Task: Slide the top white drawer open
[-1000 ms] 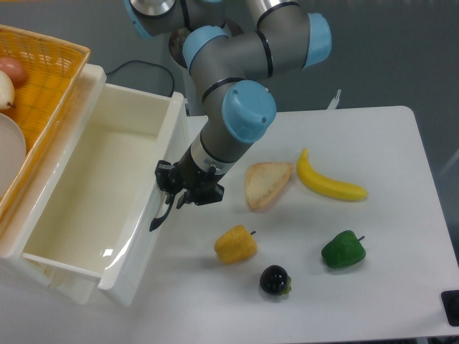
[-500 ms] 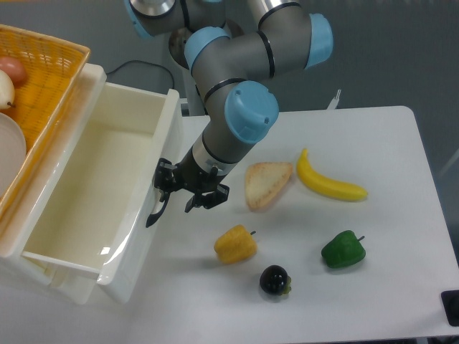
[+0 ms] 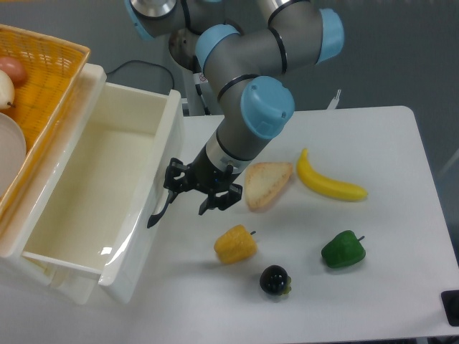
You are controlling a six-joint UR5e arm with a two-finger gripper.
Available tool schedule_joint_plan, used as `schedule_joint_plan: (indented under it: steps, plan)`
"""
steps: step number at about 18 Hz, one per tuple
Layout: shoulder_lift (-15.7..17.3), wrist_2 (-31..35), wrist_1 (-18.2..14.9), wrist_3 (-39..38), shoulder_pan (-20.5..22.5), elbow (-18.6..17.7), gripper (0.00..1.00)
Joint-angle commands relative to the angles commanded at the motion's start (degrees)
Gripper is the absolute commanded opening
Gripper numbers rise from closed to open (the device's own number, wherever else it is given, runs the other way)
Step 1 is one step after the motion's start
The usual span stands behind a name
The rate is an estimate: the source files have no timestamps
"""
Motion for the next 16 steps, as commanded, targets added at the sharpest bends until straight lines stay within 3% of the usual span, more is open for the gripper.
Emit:
schedule_joint_plan:
  steps: [4,9,16]
  plan:
    - [-0.26,0.70,2.46,0.09,2.20,0.09,0.73]
    - [-1.76,9.21,6.24,1.92,4.31,0.00,0.98]
    - [-2.55,14.41,6.51,11.06,9.58,0.00,1.00]
